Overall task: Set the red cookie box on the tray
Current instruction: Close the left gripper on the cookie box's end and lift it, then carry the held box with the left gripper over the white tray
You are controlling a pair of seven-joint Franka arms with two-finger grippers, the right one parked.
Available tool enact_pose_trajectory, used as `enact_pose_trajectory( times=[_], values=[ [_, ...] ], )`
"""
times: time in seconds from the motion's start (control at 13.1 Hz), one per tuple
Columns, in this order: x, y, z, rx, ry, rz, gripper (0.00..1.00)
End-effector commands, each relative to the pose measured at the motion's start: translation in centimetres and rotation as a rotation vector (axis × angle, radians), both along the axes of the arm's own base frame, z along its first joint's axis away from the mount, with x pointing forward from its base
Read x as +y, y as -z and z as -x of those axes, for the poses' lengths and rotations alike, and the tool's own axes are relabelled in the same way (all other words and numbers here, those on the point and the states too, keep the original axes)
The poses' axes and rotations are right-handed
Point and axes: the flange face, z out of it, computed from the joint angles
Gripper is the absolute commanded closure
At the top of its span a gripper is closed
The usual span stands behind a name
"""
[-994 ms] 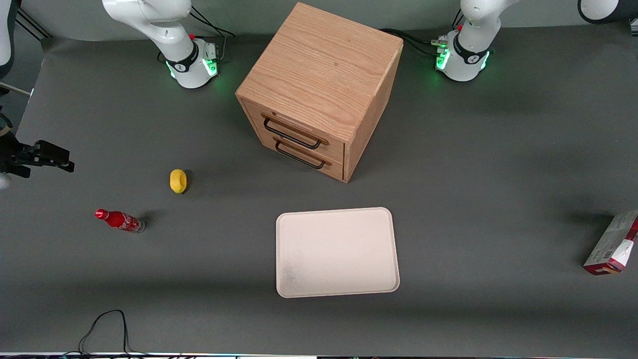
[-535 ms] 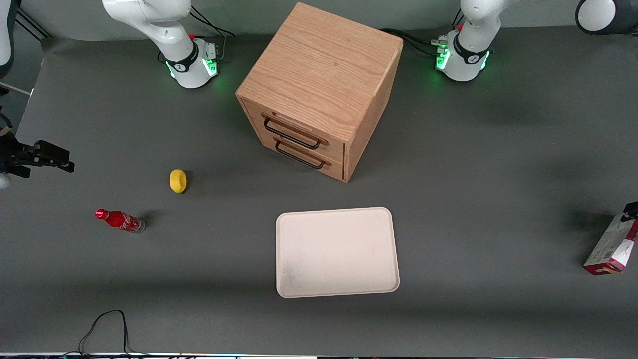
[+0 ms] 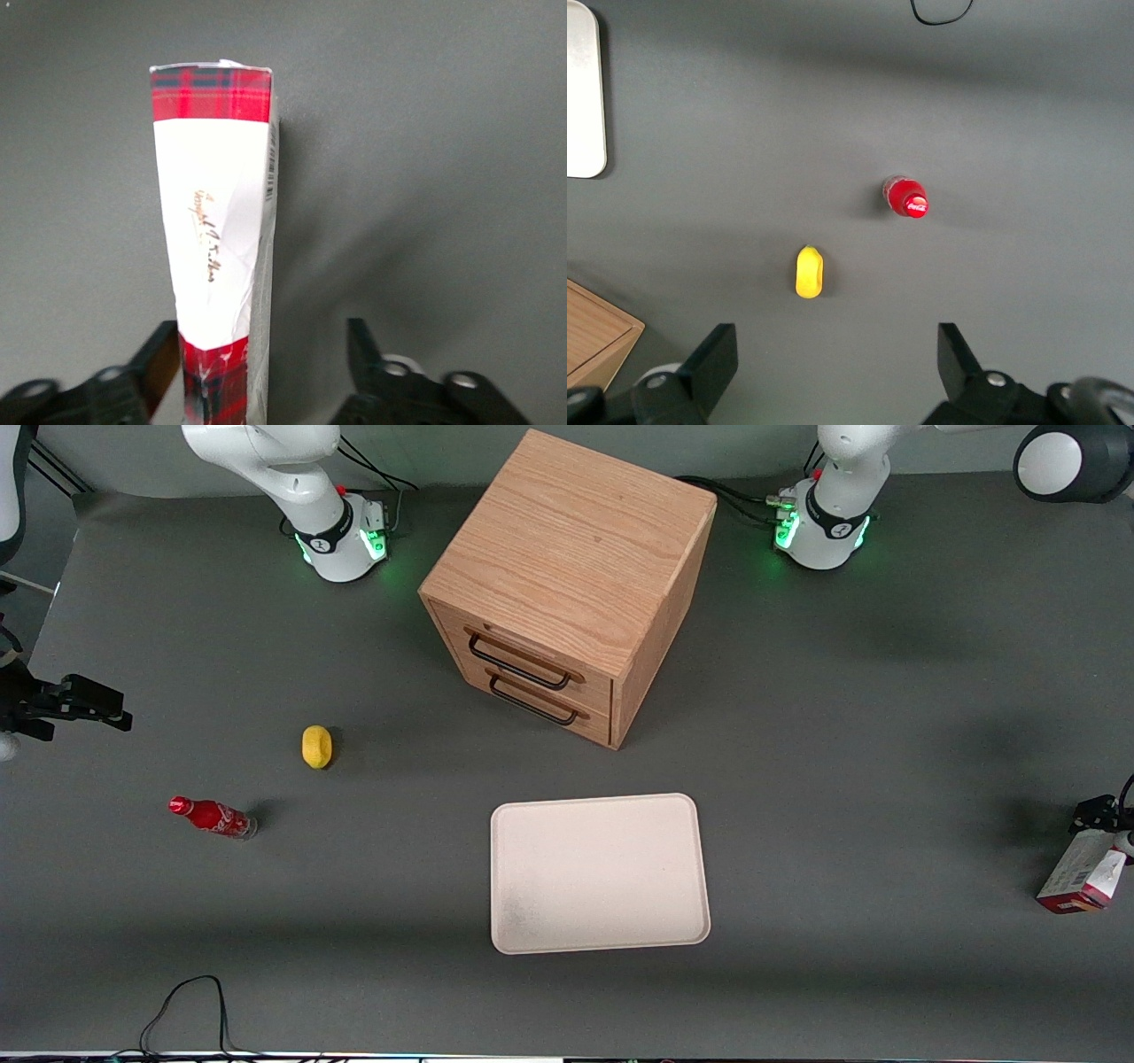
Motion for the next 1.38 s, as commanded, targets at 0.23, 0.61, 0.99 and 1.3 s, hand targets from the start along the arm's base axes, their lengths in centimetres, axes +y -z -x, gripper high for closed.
enact_pose_trajectory(
  times=[0.23, 0.61, 0.99, 1.3],
  values=[
    [1.2, -0.9, 0.3, -0.011, -0.016, -0.005, 0.80],
    [1.2, -2.2, 0.0, -0.020, -0.019, -0.010, 1.00],
    [2.3, -13.2, -0.6, 0.091, -0.012, 0.002, 1.00],
    [2.2, -21.3, 1.4, 0.112, -0.037, -0.051, 1.00]
  ],
)
